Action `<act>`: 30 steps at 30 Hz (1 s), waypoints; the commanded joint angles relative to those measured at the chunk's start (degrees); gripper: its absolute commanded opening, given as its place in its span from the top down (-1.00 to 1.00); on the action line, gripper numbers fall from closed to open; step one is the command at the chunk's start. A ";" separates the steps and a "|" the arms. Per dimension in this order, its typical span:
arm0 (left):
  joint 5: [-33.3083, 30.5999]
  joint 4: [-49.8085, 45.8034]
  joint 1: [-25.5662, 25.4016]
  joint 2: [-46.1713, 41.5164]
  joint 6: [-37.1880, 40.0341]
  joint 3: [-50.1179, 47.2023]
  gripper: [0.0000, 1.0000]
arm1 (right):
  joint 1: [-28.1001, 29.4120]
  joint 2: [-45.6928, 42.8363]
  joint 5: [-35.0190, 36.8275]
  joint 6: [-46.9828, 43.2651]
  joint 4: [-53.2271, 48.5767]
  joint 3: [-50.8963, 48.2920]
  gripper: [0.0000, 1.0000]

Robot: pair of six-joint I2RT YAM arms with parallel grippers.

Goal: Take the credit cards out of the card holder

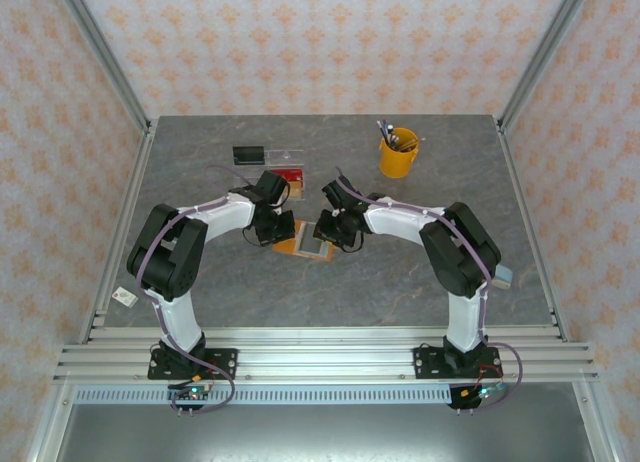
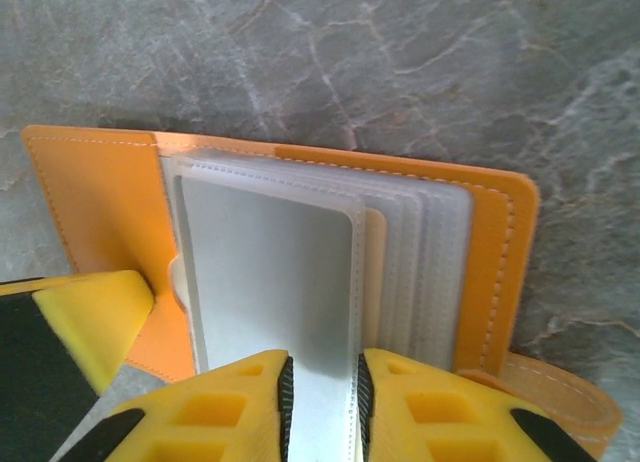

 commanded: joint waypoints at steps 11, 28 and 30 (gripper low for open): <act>-0.41 -0.49 -0.11 -0.71 -0.48 -2.59 0.86 | -0.36 -2.02 -6.23 2.06 11.00 -2.50 0.50; -2.40 -6.07 8.59 -15.04 -1.31 -5.15 0.38 | -0.10 -0.22 -13.60 4.55 21.12 -1.77 0.27; -4.14 -7.22 9.73 -16.68 -1.45 -5.75 0.31 | 0.32 0.99 -13.64 4.55 21.16 -0.63 0.20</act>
